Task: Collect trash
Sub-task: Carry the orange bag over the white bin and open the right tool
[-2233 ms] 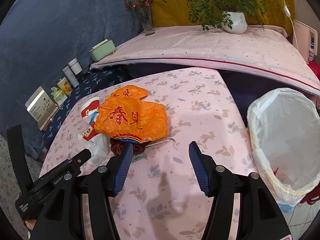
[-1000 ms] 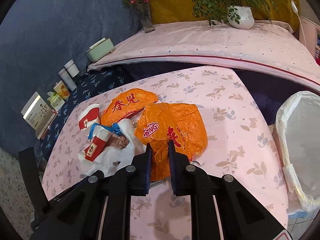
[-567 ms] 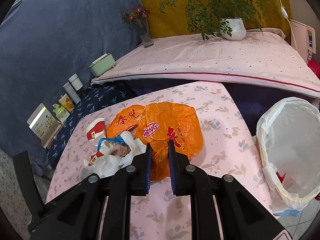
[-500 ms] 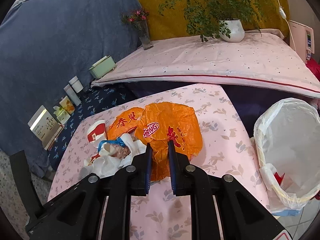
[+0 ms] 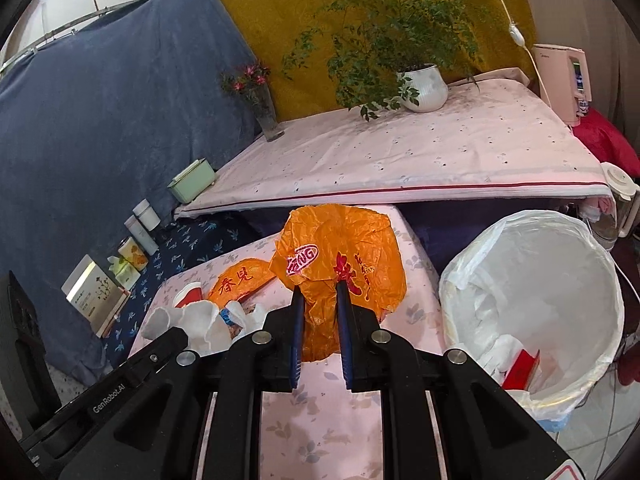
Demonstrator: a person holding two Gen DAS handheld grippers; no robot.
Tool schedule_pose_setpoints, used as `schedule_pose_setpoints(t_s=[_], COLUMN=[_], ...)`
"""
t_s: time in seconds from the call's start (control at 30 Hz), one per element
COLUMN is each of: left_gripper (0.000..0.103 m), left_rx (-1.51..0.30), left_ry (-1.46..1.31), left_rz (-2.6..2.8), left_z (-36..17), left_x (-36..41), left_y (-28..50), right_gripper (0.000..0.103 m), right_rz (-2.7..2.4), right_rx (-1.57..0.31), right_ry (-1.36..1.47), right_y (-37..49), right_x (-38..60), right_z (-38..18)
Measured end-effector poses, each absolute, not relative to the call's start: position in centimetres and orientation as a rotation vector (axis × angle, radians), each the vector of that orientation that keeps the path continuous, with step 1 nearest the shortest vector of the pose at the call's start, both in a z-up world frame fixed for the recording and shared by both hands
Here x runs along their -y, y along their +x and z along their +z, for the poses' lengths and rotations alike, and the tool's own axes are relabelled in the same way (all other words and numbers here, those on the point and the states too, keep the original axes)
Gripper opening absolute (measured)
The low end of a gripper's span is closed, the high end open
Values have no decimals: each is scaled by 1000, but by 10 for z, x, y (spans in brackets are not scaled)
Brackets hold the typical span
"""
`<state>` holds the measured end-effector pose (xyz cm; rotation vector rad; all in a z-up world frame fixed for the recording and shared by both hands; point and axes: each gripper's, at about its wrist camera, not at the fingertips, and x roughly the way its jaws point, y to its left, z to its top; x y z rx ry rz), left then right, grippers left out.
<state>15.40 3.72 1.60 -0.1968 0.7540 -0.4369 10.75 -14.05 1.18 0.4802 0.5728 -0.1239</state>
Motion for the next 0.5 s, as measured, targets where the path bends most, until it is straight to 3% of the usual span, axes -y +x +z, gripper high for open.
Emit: schedule_pose_setpoints(t_s=[0.5], left_gripper=[3], left_rx=[-752], left_ry=[-90], left_rz=[-669], left_z=[35], left_x=[86], left_y=[125], right_gripper=[14], right_rz=[-253], right_rx=[-530], right_ry=[565], right_y=[57], right_x=[229], right_z=[3])
